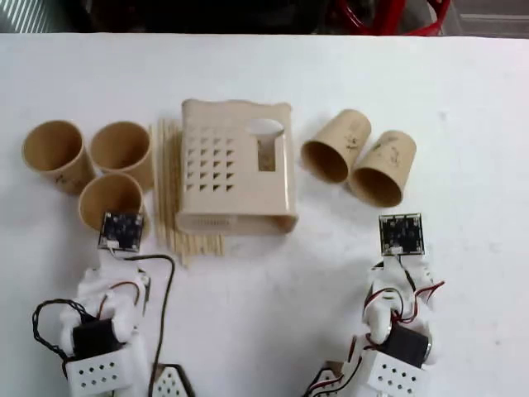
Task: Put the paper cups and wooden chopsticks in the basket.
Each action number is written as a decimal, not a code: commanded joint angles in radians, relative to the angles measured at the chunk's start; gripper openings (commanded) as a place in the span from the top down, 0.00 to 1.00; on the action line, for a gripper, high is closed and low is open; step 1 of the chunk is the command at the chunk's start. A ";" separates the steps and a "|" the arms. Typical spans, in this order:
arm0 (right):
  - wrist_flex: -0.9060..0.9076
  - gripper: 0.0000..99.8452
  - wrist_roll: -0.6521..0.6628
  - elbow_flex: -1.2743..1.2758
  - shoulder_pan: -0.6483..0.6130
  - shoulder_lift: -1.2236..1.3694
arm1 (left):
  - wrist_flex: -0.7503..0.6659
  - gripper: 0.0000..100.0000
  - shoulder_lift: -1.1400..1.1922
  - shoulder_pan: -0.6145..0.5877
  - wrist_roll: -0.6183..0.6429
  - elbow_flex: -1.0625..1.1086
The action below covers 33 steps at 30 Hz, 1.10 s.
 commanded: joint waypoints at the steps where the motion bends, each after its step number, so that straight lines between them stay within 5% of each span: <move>1: 0.007 0.98 0.002 0.009 0.008 -0.004 | 0.005 0.89 -0.004 -0.005 -0.003 0.000; 21: 0.007 0.98 0.002 0.009 0.008 -0.004 | -0.002 0.89 -0.005 0.105 -0.008 0.000; 23: 0.007 0.98 0.002 0.009 0.008 -0.004 | -0.006 0.89 -0.007 0.030 -0.048 0.000; 28: 0.007 0.98 0.002 0.009 0.008 -0.004 | -0.107 0.89 -0.007 -0.203 -0.483 0.000; 33: 0.007 0.98 0.002 0.009 0.008 -0.004 | -0.118 0.89 -0.007 -0.331 -0.425 -0.029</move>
